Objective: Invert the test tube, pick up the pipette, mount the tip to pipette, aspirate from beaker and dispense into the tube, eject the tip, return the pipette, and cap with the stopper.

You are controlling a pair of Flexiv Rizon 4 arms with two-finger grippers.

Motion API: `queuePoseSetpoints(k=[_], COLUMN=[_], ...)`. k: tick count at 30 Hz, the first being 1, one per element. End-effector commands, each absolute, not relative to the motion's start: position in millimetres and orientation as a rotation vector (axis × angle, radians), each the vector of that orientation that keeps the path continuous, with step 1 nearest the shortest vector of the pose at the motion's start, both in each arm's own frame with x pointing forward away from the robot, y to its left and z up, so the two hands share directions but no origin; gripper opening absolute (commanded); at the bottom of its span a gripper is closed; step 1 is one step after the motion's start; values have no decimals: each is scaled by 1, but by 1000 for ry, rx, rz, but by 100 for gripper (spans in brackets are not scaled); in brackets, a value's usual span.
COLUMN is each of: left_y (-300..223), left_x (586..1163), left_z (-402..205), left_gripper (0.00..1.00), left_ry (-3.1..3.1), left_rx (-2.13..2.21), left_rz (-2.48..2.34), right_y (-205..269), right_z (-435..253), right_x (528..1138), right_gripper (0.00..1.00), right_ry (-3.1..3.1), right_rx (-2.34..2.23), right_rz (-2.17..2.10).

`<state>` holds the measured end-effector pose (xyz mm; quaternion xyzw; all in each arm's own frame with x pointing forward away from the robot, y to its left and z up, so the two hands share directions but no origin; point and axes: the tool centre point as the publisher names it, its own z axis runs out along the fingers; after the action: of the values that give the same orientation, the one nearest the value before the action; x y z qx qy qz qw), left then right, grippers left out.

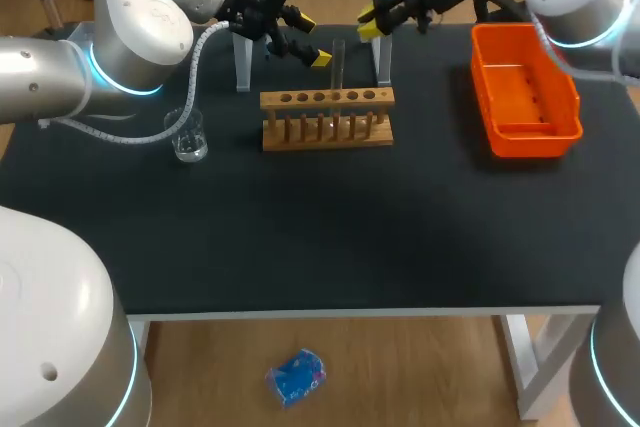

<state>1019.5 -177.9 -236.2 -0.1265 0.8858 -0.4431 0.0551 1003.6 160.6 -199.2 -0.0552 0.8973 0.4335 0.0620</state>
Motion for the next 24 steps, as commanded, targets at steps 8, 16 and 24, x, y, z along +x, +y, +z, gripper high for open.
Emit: queuePoseSetpoints(k=[8,16,24], left_y=[-178,-178,-178], left_x=[1020,1020,1020], left_z=[-236,-236,-236], left_gripper=[100,100,100], left_ry=[2694,2694,2694], left_rx=[-384,-384,-384], left_rz=[-1342,-1342,-1342], right_y=[186,194,198], right_z=[-212,-215,-217], right_x=[1028,1032,1031], right_gripper=[0,0,0], right_ry=[2702,2705,2717], right_rx=[-213,-222,-229], right_rz=[1343,1360,1368])
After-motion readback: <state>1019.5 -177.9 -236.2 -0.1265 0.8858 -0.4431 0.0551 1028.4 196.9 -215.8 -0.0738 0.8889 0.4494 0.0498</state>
